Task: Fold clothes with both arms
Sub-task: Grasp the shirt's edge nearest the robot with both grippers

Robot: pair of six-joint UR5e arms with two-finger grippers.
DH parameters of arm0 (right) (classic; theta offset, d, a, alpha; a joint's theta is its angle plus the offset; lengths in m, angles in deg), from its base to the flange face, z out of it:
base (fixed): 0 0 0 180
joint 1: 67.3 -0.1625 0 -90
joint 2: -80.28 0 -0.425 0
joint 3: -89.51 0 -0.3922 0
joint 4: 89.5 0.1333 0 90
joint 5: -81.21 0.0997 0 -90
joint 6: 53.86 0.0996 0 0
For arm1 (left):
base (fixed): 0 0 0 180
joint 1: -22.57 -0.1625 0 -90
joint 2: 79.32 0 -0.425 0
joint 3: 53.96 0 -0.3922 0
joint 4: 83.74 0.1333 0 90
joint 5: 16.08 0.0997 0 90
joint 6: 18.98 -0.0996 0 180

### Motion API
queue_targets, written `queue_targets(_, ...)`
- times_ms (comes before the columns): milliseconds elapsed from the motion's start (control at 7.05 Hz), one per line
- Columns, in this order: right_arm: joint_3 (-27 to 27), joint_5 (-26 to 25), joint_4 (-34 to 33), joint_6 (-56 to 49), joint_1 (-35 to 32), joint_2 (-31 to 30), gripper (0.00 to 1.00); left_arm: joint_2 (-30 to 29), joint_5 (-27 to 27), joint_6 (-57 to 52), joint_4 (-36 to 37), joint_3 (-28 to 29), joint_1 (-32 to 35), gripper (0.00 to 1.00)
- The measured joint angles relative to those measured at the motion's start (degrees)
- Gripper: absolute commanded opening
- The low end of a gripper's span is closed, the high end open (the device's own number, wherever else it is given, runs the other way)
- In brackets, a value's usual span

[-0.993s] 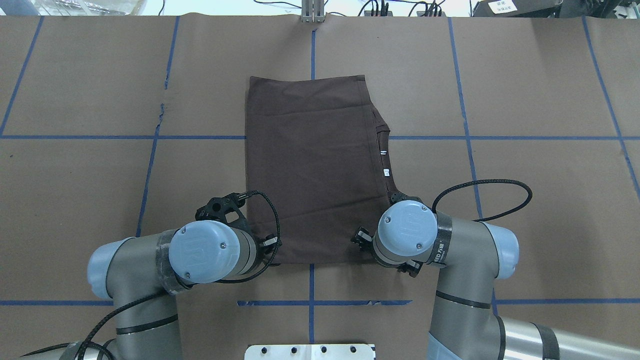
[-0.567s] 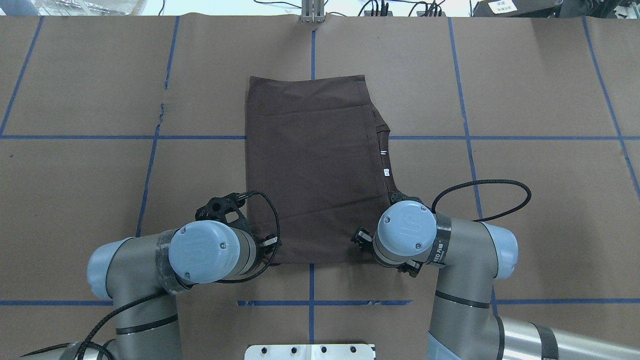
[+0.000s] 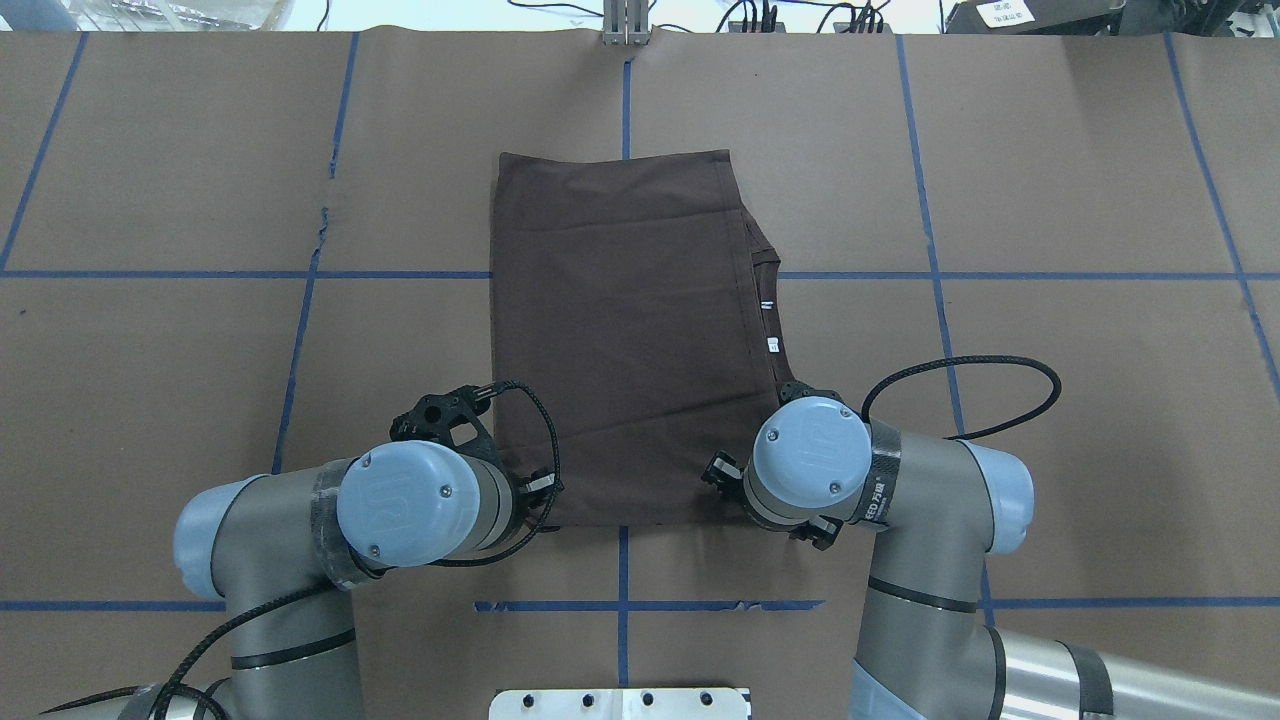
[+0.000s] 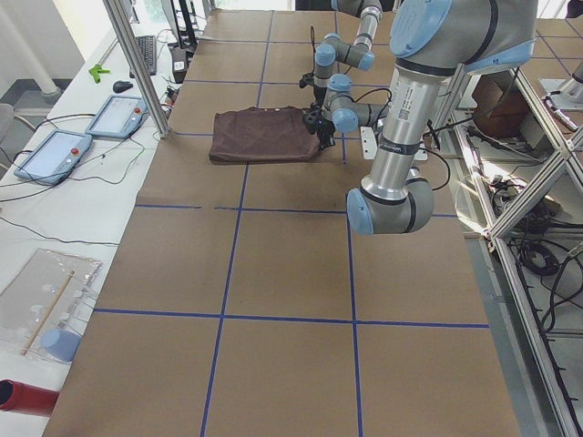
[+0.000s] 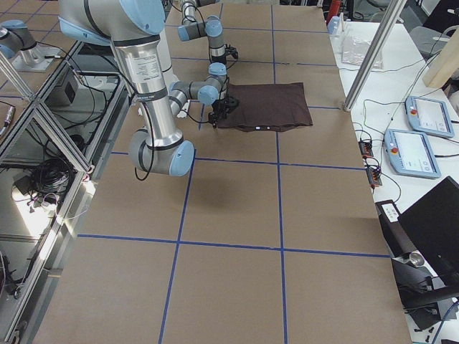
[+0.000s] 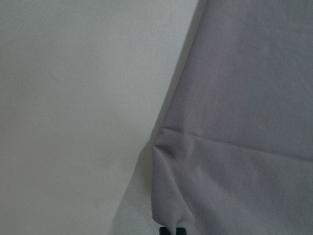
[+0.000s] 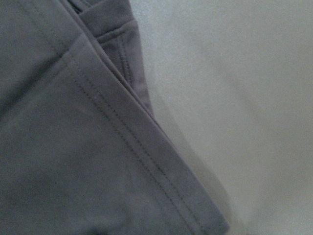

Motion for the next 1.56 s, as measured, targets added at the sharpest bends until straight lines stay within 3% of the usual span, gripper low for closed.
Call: queue_targets(1560,0.4,0.5,0.0,-0.3,-1.0,1.0,0.0,0.0,0.0,0.0,0.0,0.1,0.1,0.0)
